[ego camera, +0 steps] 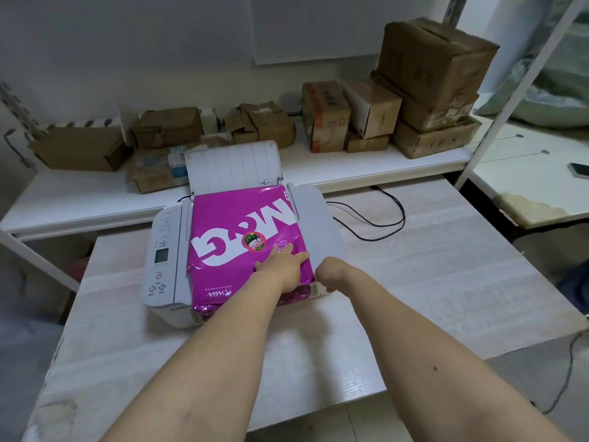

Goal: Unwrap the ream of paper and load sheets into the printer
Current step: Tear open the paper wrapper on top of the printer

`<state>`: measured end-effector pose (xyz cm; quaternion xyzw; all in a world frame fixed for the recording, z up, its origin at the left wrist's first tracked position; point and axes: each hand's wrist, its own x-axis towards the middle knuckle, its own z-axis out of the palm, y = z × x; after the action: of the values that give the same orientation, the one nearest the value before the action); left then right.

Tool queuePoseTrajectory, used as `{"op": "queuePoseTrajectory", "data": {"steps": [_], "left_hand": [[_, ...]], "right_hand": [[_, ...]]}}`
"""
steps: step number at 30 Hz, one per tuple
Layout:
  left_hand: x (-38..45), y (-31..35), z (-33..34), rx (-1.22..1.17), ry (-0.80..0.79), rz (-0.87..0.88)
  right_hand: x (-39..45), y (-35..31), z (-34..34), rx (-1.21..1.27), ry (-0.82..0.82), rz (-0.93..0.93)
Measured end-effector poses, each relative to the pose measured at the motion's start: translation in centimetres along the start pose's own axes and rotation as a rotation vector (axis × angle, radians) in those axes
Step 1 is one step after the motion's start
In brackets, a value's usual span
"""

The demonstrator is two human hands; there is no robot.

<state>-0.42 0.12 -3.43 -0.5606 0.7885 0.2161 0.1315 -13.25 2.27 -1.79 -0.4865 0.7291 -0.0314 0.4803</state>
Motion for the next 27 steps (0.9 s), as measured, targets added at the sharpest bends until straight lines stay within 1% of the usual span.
{"op": "queuePoseTrajectory", "data": {"steps": [2, 5, 7, 9, 11, 13, 16, 19, 21, 22, 23, 24, 26, 27], "left_hand": [[0.4, -0.2, 0.1, -0.002, -0.002, 0.001], [0.7, -0.3, 0.1, 0.002, -0.005, 0.006], [0.7, -0.3, 0.1, 0.012, -0.002, 0.008], [0.7, -0.3, 0.3, 0.015, 0.003, 0.004], [0.7, -0.4, 0.4, 0.017, 0.004, -0.003], [0.7, -0.3, 0.4, 0.021, 0.009, -0.001], [0.5, -0.3, 0.3, 0.000, 0.003, -0.002], [0.2, -0.5, 0.4, -0.060, 0.026, -0.003], [-0.2, -0.5, 0.4, -0.114, 0.077, 0.004], [-0.5, -0.4, 0.4, -0.139, 0.109, 0.008], [-0.9, -0.3, 0.4, -0.159, 0.137, 0.007], [-1.2, -0.1, 0.4, -0.174, 0.162, 0.005], [-2.1, 0.5, 0.4, -0.197, 0.208, -0.006], [-2.5, 0.7, 0.4, -0.203, 0.239, -0.013]], "right_hand": [[-0.3, 0.7, 0.0, -0.033, -0.042, 0.030], [-1.0, 2.3, -0.3, -0.041, -0.082, 0.131], [-1.5, 3.3, -0.6, -0.026, -0.151, 0.188], [-2.1, 4.0, -0.9, -0.056, -0.240, 0.212], [-2.6, 4.6, -1.0, -0.064, -0.287, 0.224], [-2.6, 5.2, -1.2, 0.002, -0.235, 0.191], [-2.4, 6.1, -1.6, 0.193, -0.078, 0.117], [-2.8, 6.5, -1.6, 0.399, -0.032, 0.076], [-3.0, 6.4, -1.0, 0.434, 0.012, -0.047], [-3.0, 6.3, -0.6, 0.386, 0.037, -0.121], [-2.9, 6.1, -0.1, 0.273, 0.058, -0.185], [-2.6, 6.0, 0.4, 0.109, 0.080, -0.227], [-1.9, 5.6, 1.3, -0.206, 0.196, -0.257], [-1.8, 5.4, 1.7, -0.288, 0.269, -0.254]]}}
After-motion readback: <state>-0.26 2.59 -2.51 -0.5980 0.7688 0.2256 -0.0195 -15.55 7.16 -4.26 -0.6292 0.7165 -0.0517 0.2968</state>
